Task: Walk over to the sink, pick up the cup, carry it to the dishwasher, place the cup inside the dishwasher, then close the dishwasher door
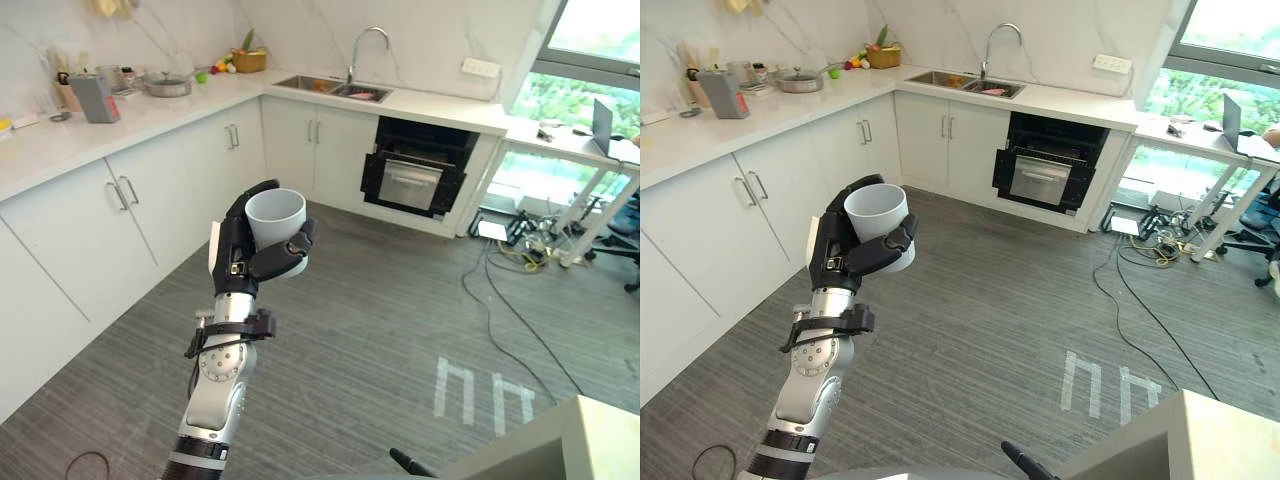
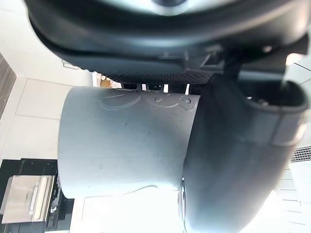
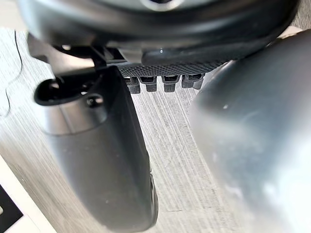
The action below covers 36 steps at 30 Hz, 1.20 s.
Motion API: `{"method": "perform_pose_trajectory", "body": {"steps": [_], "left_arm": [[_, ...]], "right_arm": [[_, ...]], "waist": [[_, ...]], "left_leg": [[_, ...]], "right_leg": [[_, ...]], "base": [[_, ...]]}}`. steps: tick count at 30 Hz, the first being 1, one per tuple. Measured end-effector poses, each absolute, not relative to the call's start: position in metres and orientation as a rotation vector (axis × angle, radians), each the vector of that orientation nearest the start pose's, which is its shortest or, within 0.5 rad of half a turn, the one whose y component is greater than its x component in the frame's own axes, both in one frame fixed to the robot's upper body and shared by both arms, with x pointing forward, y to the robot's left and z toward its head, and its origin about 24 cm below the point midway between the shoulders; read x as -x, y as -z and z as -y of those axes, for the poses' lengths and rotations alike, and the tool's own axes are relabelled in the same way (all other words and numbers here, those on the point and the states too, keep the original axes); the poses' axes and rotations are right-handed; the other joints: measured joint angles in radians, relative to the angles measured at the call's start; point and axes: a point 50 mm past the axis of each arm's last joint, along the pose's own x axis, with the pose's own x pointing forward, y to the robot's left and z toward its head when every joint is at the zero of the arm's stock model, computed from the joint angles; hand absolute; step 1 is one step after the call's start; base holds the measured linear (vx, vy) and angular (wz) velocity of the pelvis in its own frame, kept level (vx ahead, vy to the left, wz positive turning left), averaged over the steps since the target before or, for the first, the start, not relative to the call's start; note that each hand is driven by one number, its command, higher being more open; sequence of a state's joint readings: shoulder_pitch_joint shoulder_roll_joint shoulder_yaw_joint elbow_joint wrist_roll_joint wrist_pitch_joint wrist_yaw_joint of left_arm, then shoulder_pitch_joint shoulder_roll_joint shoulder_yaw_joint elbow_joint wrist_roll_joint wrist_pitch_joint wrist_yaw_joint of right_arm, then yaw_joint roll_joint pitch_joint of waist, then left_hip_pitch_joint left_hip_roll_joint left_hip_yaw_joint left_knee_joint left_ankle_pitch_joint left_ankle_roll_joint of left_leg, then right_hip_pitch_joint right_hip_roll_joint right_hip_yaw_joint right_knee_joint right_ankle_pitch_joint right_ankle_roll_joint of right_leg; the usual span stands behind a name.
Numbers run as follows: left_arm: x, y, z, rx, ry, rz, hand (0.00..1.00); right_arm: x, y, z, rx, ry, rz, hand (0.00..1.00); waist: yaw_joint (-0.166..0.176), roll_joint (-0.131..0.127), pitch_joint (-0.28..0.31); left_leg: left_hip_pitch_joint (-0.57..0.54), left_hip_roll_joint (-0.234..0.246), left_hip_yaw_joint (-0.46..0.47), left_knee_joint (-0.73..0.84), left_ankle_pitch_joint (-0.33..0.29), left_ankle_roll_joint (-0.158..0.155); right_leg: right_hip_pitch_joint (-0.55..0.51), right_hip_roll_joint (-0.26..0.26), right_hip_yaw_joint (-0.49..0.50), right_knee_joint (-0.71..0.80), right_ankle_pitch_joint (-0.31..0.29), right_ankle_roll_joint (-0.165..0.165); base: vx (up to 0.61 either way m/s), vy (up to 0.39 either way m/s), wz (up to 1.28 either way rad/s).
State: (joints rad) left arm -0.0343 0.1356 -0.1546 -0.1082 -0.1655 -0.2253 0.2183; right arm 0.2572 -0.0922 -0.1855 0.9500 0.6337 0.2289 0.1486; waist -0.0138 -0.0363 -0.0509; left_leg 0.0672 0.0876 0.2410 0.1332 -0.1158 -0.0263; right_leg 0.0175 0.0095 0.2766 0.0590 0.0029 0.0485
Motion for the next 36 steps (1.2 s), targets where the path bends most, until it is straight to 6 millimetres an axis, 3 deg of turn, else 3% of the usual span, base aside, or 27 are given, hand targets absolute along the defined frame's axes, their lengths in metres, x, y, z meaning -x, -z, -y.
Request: {"method": "perform_pose_trajectory", "body": {"steps": [4, 5, 11, 12, 15, 16, 18, 19, 20, 22, 25, 26, 27, 28, 29, 30, 31, 32, 33, 34, 35, 36], "left_arm": [[-0.263, -0.090, -0.130, 0.092, 0.000, 0.315, 0.00], [-0.274, -0.098, -0.109, 0.115, 0.027, 0.332, 0.00], [-0.273, -0.095, -0.112, 0.122, 0.017, 0.319, 0.00], [-0.271, -0.089, -0.117, 0.146, 0.003, 0.295, 0.00], [-0.258, -0.063, -0.133, 0.250, -0.073, 0.172, 0.00], [-0.247, -0.046, -0.143, 0.300, -0.115, 0.093, 0.00], [-0.235, -0.030, -0.151, 0.346, -0.157, 0.022, 0.00], [-0.225, -0.021, -0.164, 0.371, -0.211, -0.013, 0.00], [-0.218, -0.013, -0.173, 0.378, -0.241, -0.047, 0.00], [-0.208, 0.001, -0.173, 0.406, -0.226, -0.144, 0.00], [-0.208, 0.003, -0.162, 0.400, -0.112, -0.174, 0.00], [-0.211, -0.002, -0.152, 0.395, -0.025, -0.167, 0.00], [-0.214, -0.007, -0.149, 0.397, 0.002, -0.141, 0.00], [-0.216, -0.008, -0.150, 0.381, 0.017, -0.149, 0.00], [-0.216, -0.007, -0.150, 0.377, 0.021, -0.164, 0.00], [-0.215, -0.005, -0.146, 0.371, 0.043, -0.184, 0.00], [-0.216, -0.007, -0.142, 0.373, 0.061, -0.179, 0.00], [-0.216, -0.009, -0.141, 0.377, 0.066, -0.173, 0.00], [-0.218, -0.011, -0.139, 0.379, 0.074, -0.162, 0.00], [-0.221, -0.013, -0.139, 0.368, 0.081, -0.152, 0.00], [-0.223, -0.015, -0.139, 0.362, 0.088, -0.147, 0.00], [-0.226, -0.017, -0.137, 0.357, 0.101, -0.138, 0.00]], "right_arm": [[-0.031, 0.166, 0.195, -0.742, 0.477, -1.214, 1.00], [-0.027, 0.166, 0.191, -0.779, 0.512, -1.202, 1.00], [-0.026, 0.167, 0.191, -0.780, 0.514, -1.203, 1.00], [-0.026, 0.167, 0.191, -0.780, 0.510, -1.196, 1.00], [-0.024, 0.167, 0.194, -0.778, 0.498, -1.179, 1.00], [-0.021, 0.167, 0.197, -0.774, 0.489, -1.180, 1.00], [-0.017, 0.166, 0.205, -0.760, 0.477, -1.185, 1.00], [-0.017, 0.166, 0.208, -0.747, 0.459, -1.186, 1.00], [-0.015, 0.166, 0.211, -0.740, 0.460, -1.190, 1.00], [-0.003, 0.167, 0.216, -0.735, 0.496, -1.231, 1.00], [0.006, 0.167, 0.221, -0.803, 0.587, -1.231, 1.00], [0.013, 0.167, 0.224, -0.844, 0.641, -1.215, 1.00], [0.009, 0.167, 0.223, -0.862, 0.645, -1.191, 1.00], [0.007, 0.168, 0.217, -0.900, 0.659, -1.156, 1.00], [0.008, 0.168, 0.213, -0.924, 0.671, -1.137, 1.00], [0.005, 0.168, 0.209, -0.944, 0.683, -1.098, 1.00], [0.005, 0.168, 0.206, -0.939, 0.682, -1.077, 1.00], [0.002, 0.168, 0.207, -0.936, 0.676, -1.060, 1.00], [-0.003, 0.167, 0.202, -0.935, 0.660, -1.035, 1.00], [-0.008, 0.167, 0.197, -0.926, 0.633, -1.015, 1.00], [-0.009, 0.166, 0.196, -0.925, 0.633, -1.004, 1.00], [-0.011, 0.166, 0.194, -0.924, 0.637, -0.990, 1.00]], "waist": [[-0.006, 0.000, 0.000], [-0.030, -0.005, 0.017], [-0.029, 0.000, 0.021], [-0.028, 0.004, 0.028], [-0.026, 0.013, 0.041], [-0.017, 0.022, 0.046], [0.015, 0.052, 0.047], [0.048, 0.048, 0.058], [0.057, 0.039, 0.072], [0.047, 0.058, 0.084], [0.067, 0.053, 0.065], [0.068, 0.057, 0.045], [0.072, 0.043, 0.062], [0.067, 0.003, 0.079], [0.060, 0.002, 0.078], [0.044, 0.009, 0.076], [0.024, 0.015, 0.074], [0.019, 0.020, 0.077], [0.016, 0.032, 0.081], [0.009, 0.027, 0.085], [0.003, 0.026, 0.086], [-0.010, 0.027, 0.089]], "left_leg": [[0.007, 0.002, 0.018, -0.011, 0.007, -0.002], [0.055, 0.004, 0.041, -0.063, 0.023, -0.014], [0.043, 0.010, 0.040, -0.033, 0.024, -0.016], [0.037, 0.016, 0.043, -0.007, 0.018, -0.025], [0.038, 0.049, 0.062, 0.066, -0.016, -0.048], [0.037, 0.069, 0.061, 0.092, -0.038, -0.049], [0.030, 0.101, 0.080, 0.098, -0.047, -0.055], [0.028, 0.101, 0.109, 0.130, -0.053, -0.059], [0.023, 0.092, 0.113, 0.173, -0.075, -0.062], [-0.003, 0.104, 0.124, 0.226, -0.093, -0.059], [-0.001, 0.026, 0.072, 0.138, -0.069, -0.026], [-0.004, -0.037, 0.043, 0.098, -0.082, -0.001], [-0.003, -0.062, 0.023, 0.096, -0.058, 0.013], [0.012, -0.106, 0.008, 0.110, -0.075, 0.025], [0.026, -0.114, -0.006, 0.115, -0.080, 0.033], [0.054, -0.113, -0.026, 0.114, -0.092, 0.034], [0.082, -0.106, -0.056, 0.101, -0.099, 0.041], [0.098, -0.095, -0.064, 0.090, -0.101, 0.043], [0.128, -0.075, -0.066, 0.086, -0.118, 0.040], [0.150, -0.059, -0.071, 0.094, -0.144, 0.037], [0.157, -0.052, -0.077, 0.100, -0.157, 0.035], [0.177, -0.039, -0.090, 0.106, -0.180, 0.027]], "right_leg": [[0.002, 0.001, 0.012, -0.019, 0.019, 0.000], [0.023, 0.005, -0.002, -0.037, 0.026, -0.002], [0.023, 0.004, -0.011, -0.037, 0.024, -0.004], [0.023, -0.002, -0.051, -0.027, 0.016, -0.011], [0.021, -0.015, -0.187, 0.055, -0.042, -0.023], [0.014, -0.008, -0.231, 0.084, -0.063, -0.036], [0.004, 0.005, -0.287, 0.126, -0.066, -0.037], [-0.042, -0.041, -0.368, 0.317, -0.168, -0.029], [-0.034, -0.067, -0.391, 0.333, -0.232, -0.043], [-0.014, -0.075, -0.435, 0.347, -0.259, -0.038], [-0.023, -0.134, -0.487, 0.353, -0.299, -0.021], [-0.055, -0.186, -0.515, 0.497, -0.306, 0.003], [-0.106, -0.219, -0.506, 0.646, -0.318, -0.005], [-0.184, -0.284, -0.475, 0.835, -0.281, -0.003], [-0.200, -0.290, -0.447, 0.892, -0.246, 0.005], [-0.222, -0.268, -0.393, 0.965, -0.161, 0.004], [-0.250, -0.251, -0.368, 1.030, -0.038, 0.001], [-0.275, -0.240, -0.359, 1.068, 0.013, 0.003], [-0.307, -0.198, -0.334, 1.077, -0.092, -0.017], [-0.334, -0.171, -0.335, 1.000, -0.168, -0.021], [-0.346, -0.162, -0.344, 0.938, -0.183, -0.019], [-0.363, -0.152, -0.359, 0.780, -0.182, -0.014]], "base": [[-0.03, -0.007, -0.14], [0.00, 0.000, 0.00], [0.00, -0.004, 0.02], [-0.05, -0.040, 0.05], [-0.09, -0.079, 0.11], [-0.12, -0.112, 0.04], [-0.09, -0.121, -0.30], [-0.05, -0.168, -0.53], [-0.04, -0.185, -0.22], [-0.08, -0.117, 0.55], [0.03, -0.034, 0.74], [0.14, 0.012, 0.69], [0.14, 0.016, 0.72], [0.06, 0.017, 0.44], [0.14, 0.011, 0.57], [0.21, 0.028, 0.60], [0.23, 0.032, 0.52], [0.25, -0.011, 0.30], [0.23, -0.064, 0.09], [0.23, -0.086, 0.07], [0.21, -0.096, 0.23], [0.28, -0.123, 0.37]]}}
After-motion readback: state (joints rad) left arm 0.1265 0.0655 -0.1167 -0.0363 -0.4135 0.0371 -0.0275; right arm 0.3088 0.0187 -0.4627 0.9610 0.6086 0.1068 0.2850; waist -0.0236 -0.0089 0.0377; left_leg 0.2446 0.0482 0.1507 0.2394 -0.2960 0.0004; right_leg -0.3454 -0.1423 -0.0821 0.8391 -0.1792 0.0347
